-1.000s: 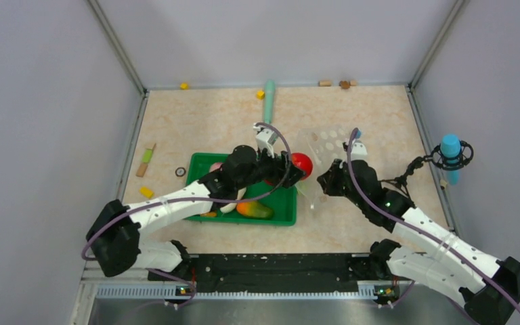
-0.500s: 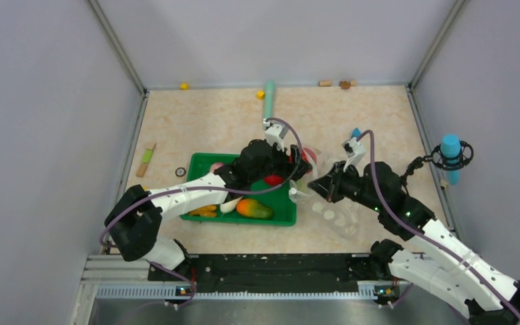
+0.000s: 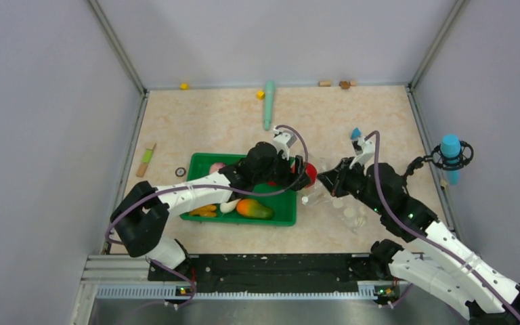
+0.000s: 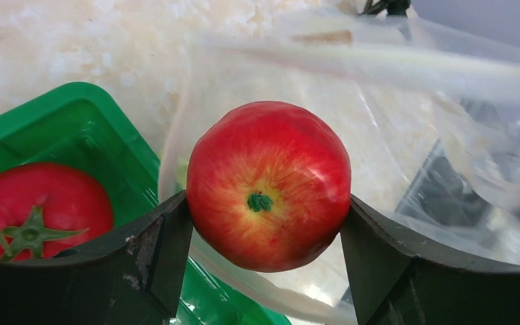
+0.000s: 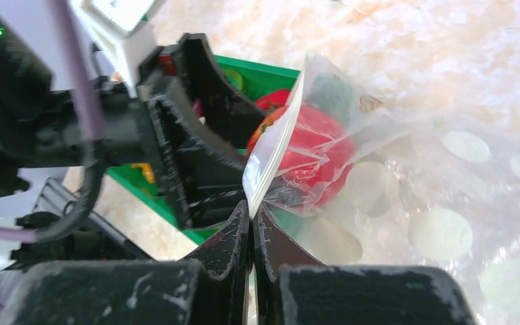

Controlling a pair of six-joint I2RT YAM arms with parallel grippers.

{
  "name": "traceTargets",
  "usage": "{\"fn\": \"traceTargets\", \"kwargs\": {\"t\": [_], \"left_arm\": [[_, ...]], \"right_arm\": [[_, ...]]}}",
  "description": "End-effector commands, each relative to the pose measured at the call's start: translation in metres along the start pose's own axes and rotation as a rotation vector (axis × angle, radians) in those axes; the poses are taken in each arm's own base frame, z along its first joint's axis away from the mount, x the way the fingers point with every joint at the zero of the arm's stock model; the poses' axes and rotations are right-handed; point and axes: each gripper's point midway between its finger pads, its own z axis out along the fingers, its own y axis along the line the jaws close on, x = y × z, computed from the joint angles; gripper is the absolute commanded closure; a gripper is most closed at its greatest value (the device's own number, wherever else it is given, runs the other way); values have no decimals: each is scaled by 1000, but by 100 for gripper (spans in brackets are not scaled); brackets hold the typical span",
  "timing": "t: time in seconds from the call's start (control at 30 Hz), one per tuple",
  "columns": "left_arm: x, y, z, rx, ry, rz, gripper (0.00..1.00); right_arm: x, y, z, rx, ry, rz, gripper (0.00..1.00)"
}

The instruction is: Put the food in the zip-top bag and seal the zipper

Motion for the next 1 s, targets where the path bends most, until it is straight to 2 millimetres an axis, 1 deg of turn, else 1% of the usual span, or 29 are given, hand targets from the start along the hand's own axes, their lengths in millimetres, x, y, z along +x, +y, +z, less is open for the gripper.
{"fn": "traceTargets", "kwargs": {"t": [0.0,0.1,0.17,0.3,0.4,0.47,0.57,0.63,0.73,0.83,0.97], "left_arm": [[-21,-32,-18,132,-33,36,18],[-26,-41,-28,165,-54,43,8],[-31,-45,-35,181,-77,55,4],[-37,-52,-52,211,-125,81,3],[-38,-45,-61,170,-146,80,3],[-40,-34,-69,107,-174,67,3],[-45,-1,-82,-59,-256,28,3],[-43,23,-90,-158,-293,8,3],[-37,54,-96,-237,-286,-50,3],[-25,78,-87,-242,-229,-124,3],[-11,87,-64,-175,-137,-161,3]], "right_arm": [[-10,-18,7,95,-41,-52,100],[-7,-23,10,106,-41,-79,100],[-7,-26,12,112,-56,-90,100],[-6,-29,14,112,-84,-86,100],[-8,-31,15,118,-109,-70,100],[-9,-33,15,120,-131,-61,100],[-9,-34,17,105,-171,-45,100],[-8,-32,19,87,-187,-35,100],[-7,-28,19,54,-192,-40,100],[-8,-25,18,29,-214,-46,100],[-6,-26,17,22,-221,-53,100]]}}
